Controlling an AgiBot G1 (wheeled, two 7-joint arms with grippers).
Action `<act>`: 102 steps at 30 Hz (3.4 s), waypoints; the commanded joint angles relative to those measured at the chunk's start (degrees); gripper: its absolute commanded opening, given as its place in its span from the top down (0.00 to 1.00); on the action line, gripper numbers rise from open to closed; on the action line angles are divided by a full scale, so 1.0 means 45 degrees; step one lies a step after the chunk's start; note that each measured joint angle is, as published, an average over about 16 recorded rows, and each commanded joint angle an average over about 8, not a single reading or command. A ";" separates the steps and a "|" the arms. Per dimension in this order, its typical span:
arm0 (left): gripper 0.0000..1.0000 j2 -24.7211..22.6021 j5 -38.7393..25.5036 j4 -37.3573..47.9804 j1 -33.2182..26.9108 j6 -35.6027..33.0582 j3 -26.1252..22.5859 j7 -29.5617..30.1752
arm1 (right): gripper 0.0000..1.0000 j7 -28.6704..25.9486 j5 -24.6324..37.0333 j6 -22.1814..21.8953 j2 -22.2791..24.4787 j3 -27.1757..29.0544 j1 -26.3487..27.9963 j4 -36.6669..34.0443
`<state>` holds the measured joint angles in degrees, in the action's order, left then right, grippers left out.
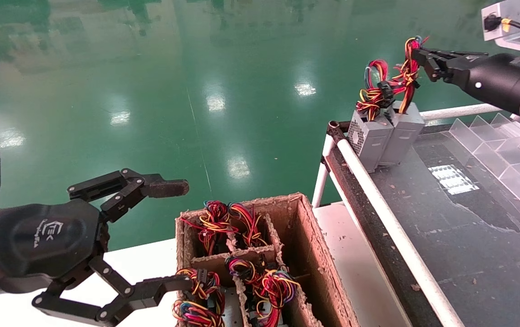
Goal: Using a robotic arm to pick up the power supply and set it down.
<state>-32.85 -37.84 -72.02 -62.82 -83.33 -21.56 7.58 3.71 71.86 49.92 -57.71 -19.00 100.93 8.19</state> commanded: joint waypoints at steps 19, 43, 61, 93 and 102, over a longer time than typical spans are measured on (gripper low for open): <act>0.00 0.0001 0.0001 0.0000 0.0000 0.0001 -0.0001 -0.0001 | 0.00 0.1081 0.0019 -0.0017 -0.0505 0.0002 0.0473 -0.1444; 0.00 0.0001 0.0003 0.0002 0.0002 0.0004 -0.0001 -0.0002 | 0.00 0.1316 -0.1077 0.1536 0.0211 0.0700 0.0419 -0.1063; 0.00 0.0002 0.0004 0.0005 0.0002 0.0004 -0.0003 -0.0003 | 0.00 -0.0008 -0.2738 0.3446 0.1637 0.0711 -0.2268 0.3513; 0.00 0.0002 0.0006 0.0005 0.0001 0.0005 -0.0005 -0.0004 | 0.00 -0.2481 -0.5769 0.6920 0.4263 0.0673 -0.7266 1.2013; 0.00 0.0003 0.0006 0.0005 0.0001 0.0005 -0.0005 -0.0004 | 0.00 -0.3075 -0.6498 0.7755 0.4895 0.0664 -0.8468 1.4057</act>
<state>-32.84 -37.82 -72.00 -62.82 -83.31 -21.59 7.57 -9.36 43.57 83.73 -36.50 -16.00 64.39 68.78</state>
